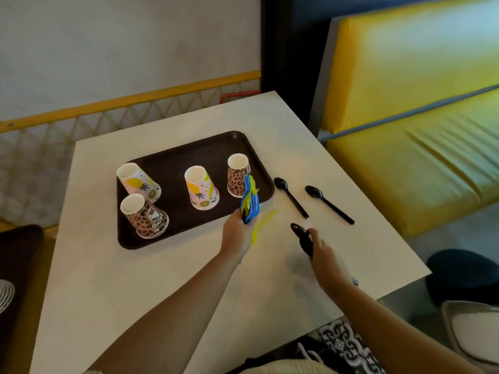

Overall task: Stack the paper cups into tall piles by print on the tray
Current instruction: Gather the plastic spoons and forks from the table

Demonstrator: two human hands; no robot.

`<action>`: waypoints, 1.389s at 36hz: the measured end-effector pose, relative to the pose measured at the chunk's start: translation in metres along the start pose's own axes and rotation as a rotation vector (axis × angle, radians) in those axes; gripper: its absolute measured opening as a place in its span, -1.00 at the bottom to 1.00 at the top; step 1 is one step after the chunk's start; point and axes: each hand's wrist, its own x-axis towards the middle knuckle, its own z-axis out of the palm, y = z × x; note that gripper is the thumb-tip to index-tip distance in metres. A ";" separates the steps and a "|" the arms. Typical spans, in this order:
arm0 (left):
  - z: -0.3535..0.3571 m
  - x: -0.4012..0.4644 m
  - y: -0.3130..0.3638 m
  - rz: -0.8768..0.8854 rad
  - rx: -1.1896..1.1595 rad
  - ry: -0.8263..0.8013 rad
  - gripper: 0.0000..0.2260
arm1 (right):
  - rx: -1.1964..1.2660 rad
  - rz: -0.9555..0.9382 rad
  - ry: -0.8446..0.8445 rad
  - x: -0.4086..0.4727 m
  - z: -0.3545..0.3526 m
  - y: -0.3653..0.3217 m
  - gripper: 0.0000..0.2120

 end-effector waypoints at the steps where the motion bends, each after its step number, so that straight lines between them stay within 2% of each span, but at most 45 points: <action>1: -0.003 0.002 -0.001 -0.001 -0.008 -0.001 -0.88 | -0.005 -0.013 0.051 -0.001 0.002 0.000 -0.49; 4: -0.011 0.005 -0.003 -0.007 -0.043 0.005 -0.87 | -0.058 -0.051 0.119 -0.004 0.000 -0.010 -0.52; 8: -0.020 0.006 -0.005 -0.022 -0.080 0.022 -0.87 | -0.109 -0.180 0.128 0.006 -0.003 -0.032 -0.84; 10: -0.025 0.005 -0.007 -0.022 -0.071 0.024 -0.91 | -0.093 -0.260 0.090 0.014 -0.004 -0.045 -0.88; 14: -0.029 0.003 -0.012 -0.047 -0.032 0.034 -0.90 | -0.139 -0.463 -0.005 0.037 0.000 -0.063 -0.79; 16: -0.029 0.001 -0.012 -0.061 -0.014 0.038 -0.85 | -0.181 -0.513 -0.066 0.049 0.003 -0.069 -0.73; 20: -0.029 -0.001 -0.011 -0.077 -0.022 0.051 -0.89 | -0.281 -0.583 -0.189 0.065 0.009 -0.078 -0.60; 26: -0.025 -0.003 -0.010 -0.093 -0.027 0.088 -0.91 | -0.354 -0.576 -0.266 0.072 0.006 -0.079 -0.73; 31: -0.014 0.001 -0.010 -0.138 -0.068 0.141 -0.89 | -0.396 -0.605 -0.299 0.069 0.002 -0.076 -0.70; 36: -0.001 0.008 -0.002 -0.171 -0.161 0.197 -0.87 | -0.347 -0.596 -0.172 0.069 -0.004 -0.068 -0.73; 39: 0.008 0.010 0.006 -0.163 -0.202 0.219 -0.93 | -0.270 -0.519 -0.075 0.075 -0.017 -0.060 -0.78; 43: 0.023 0.012 0.017 -0.158 -0.266 0.205 -0.91 | -0.162 -0.389 -0.015 0.089 -0.036 -0.051 -0.63; 47: 0.040 0.012 0.020 -0.171 -0.261 0.200 -0.93 | -0.279 -0.299 0.017 0.107 -0.045 -0.040 -0.69; 50: 0.051 0.012 0.021 -0.184 -0.255 0.198 -0.92 | -0.375 -0.316 0.029 0.117 -0.048 -0.035 -0.69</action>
